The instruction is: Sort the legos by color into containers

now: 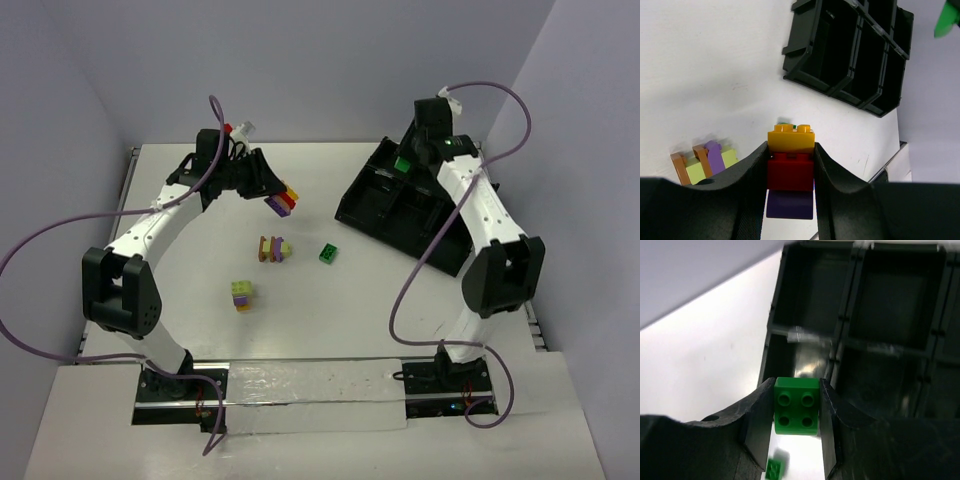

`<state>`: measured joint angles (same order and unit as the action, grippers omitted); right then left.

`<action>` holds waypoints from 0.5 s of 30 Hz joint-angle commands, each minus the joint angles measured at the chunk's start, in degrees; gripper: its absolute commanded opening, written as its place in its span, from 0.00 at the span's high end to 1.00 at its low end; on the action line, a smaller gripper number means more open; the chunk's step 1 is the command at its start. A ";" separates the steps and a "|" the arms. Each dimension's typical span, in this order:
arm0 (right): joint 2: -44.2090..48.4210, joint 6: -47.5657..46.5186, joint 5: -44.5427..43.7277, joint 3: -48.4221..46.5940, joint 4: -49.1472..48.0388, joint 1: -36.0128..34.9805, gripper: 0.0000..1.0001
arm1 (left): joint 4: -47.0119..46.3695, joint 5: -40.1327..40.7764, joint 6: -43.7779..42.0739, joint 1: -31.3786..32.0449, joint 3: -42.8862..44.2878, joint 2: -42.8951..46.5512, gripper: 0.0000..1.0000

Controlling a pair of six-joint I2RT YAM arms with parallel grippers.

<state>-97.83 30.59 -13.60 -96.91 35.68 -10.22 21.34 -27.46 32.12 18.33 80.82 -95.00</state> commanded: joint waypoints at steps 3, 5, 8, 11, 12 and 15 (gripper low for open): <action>-6.87 0.83 -3.52 -7.07 1.20 0.11 1.00 | 1.06 2.98 -1.38 0.04 2.03 1.52 1.00; -8.00 1.14 -2.84 -7.57 0.14 0.06 1.00 | 1.46 3.60 -1.57 0.04 1.93 1.75 1.00; -12.23 1.83 -3.37 -10.82 1.35 0.11 1.00 | 1.08 3.82 -1.32 0.04 1.38 2.22 1.00; -14.97 2.42 -2.81 -13.87 1.99 0.07 1.00 | 1.08 3.56 -1.22 0.04 0.93 2.71 1.00; -15.68 2.60 -2.46 -14.06 2.16 -0.04 1.00 | 1.37 3.56 -1.34 0.04 0.92 2.71 1.00; -16.48 2.43 -1.90 -12.84 1.89 -1.24 0.99 | 1.99 4.43 -1.84 0.06 0.62 3.60 1.00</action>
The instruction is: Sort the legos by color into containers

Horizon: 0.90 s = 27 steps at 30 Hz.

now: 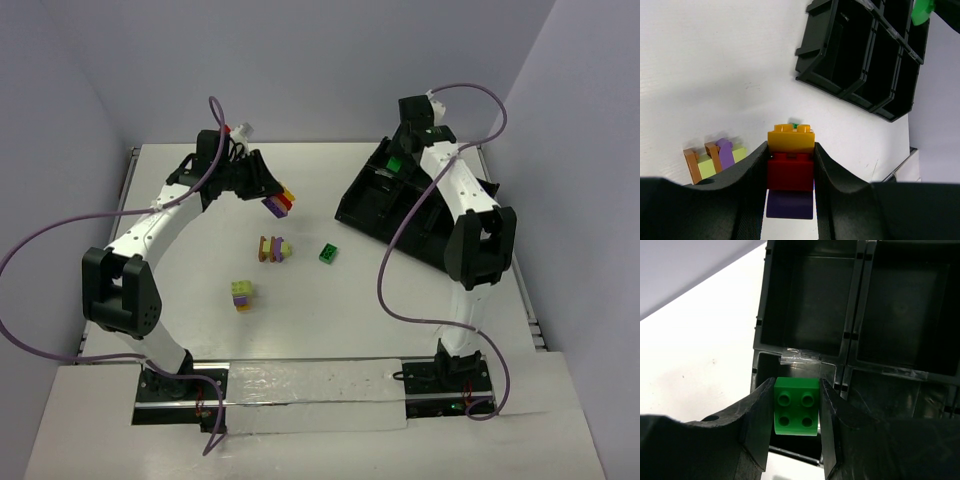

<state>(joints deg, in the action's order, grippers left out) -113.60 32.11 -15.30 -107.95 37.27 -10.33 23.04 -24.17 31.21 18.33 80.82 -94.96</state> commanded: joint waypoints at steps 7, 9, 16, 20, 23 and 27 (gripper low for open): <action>-4.56 0.33 0.40 -1.39 0.56 -3.67 0.89 | 0.19 1.36 -0.57 0.12 -0.54 4.67 1.00; -5.98 0.23 0.71 -2.24 1.13 -4.25 0.83 | 0.33 1.15 -0.45 0.22 -0.49 5.04 1.00; -5.60 0.37 1.33 -1.65 1.53 -5.31 0.26 | 1.28 1.82 -0.30 0.39 -0.08 6.02 1.00; -2.01 -0.28 0.52 -1.32 1.77 -6.00 0.25 | 1.53 2.53 -0.20 0.48 -0.72 7.18 1.00; 1.05 -0.65 0.02 0.40 2.11 -7.38 0.26 | 2.25 4.01 -0.62 0.48 -1.01 8.02 1.00; 8.68 0.90 -0.94 8.97 0.46 -12.92 0.26 | 3.40 7.83 -1.32 0.48 -0.93 9.33 1.00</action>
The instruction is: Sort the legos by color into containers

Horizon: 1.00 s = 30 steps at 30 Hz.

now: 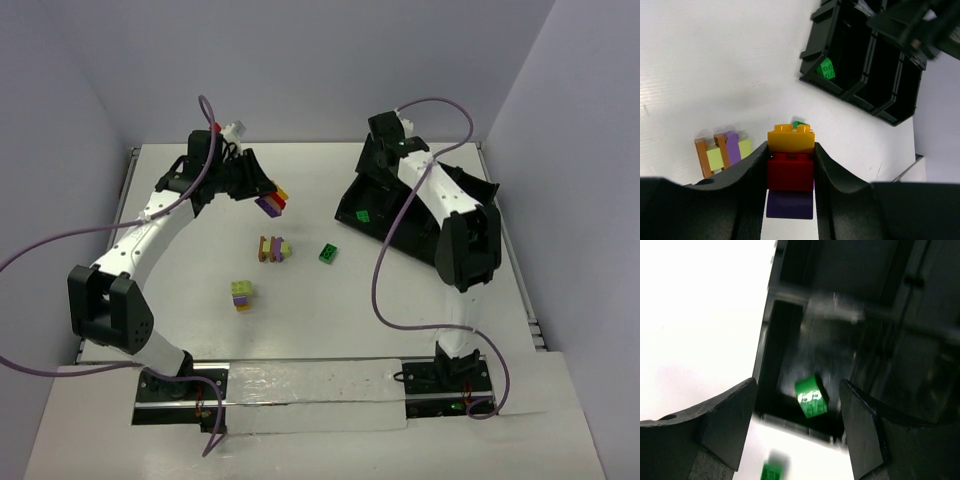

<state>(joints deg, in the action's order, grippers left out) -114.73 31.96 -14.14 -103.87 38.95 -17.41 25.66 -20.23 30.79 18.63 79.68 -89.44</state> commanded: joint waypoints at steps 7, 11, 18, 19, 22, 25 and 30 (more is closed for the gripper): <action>18.81 15.06 -5.38 24.23 -4.63 -17.85 0.12 | 1.81 8.51 -0.79 0.18 -0.74 7.01 1.00; 19.89 20.85 -8.36 31.15 -6.07 -21.86 0.11 | 1.68 8.72 -0.38 0.18 -2.51 8.49 1.00; 16.09 23.52 -6.44 33.47 -6.83 -22.98 0.11 | 1.46 8.41 0.46 0.18 -5.57 10.54 1.00; 15.41 23.62 -5.64 33.43 -7.55 -23.13 0.12 | 1.61 8.56 0.31 0.18 -5.75 10.56 1.00; 13.56 23.84 -4.74 32.32 -8.45 -23.20 0.15 | 2.03 8.72 0.06 0.18 -5.68 10.43 1.00; 11.11 23.50 -3.98 30.55 -8.96 -23.29 0.19 | 2.03 8.98 0.23 0.18 -5.77 10.68 1.00; 7.49 23.12 -3.35 27.65 -8.98 -23.71 0.27 | 2.47 9.41 0.11 0.18 -5.47 11.04 1.00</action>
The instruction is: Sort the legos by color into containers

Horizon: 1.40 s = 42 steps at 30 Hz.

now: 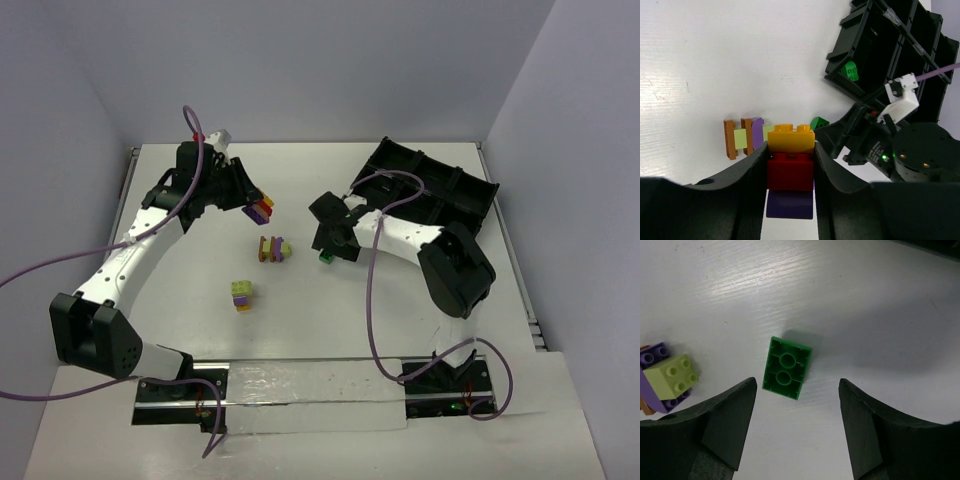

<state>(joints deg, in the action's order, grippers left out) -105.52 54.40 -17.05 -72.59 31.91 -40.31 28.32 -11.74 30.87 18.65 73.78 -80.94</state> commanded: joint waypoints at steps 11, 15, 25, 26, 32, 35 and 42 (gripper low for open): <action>-6.29 -1.03 -2.59 -6.93 -0.28 -2.56 0.45 | 0.48 1.25 -0.17 0.15 0.60 3.05 1.00; -7.17 -1.38 -3.53 -7.64 0.73 -2.67 0.47 | 0.63 1.05 -0.20 0.15 0.58 3.28 1.00; -6.28 -3.70 -5.98 -8.71 1.31 -2.76 0.64 | 0.78 1.26 -0.11 0.15 -0.01 4.21 1.00; -5.90 -4.02 -6.17 -8.78 1.31 -2.76 0.66 | 0.78 1.34 -0.17 0.15 -0.04 4.21 1.00; 2.78 -7.59 -7.12 -8.42 0.43 2.29 0.87 | 1.01 1.75 -0.32 0.15 -0.01 4.80 1.00; 5.64 -10.45 -8.61 -8.88 0.10 5.76 0.86 | 1.10 1.70 -0.46 0.15 -0.39 5.06 1.00; 3.39 -13.56 -8.61 -13.86 0.63 14.38 0.83 | 0.95 1.45 0.02 0.15 -0.29 5.45 1.00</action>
<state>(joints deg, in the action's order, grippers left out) -100.86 43.59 -23.45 -82.34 32.19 -28.41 30.03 -10.45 30.84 18.65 73.40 -77.95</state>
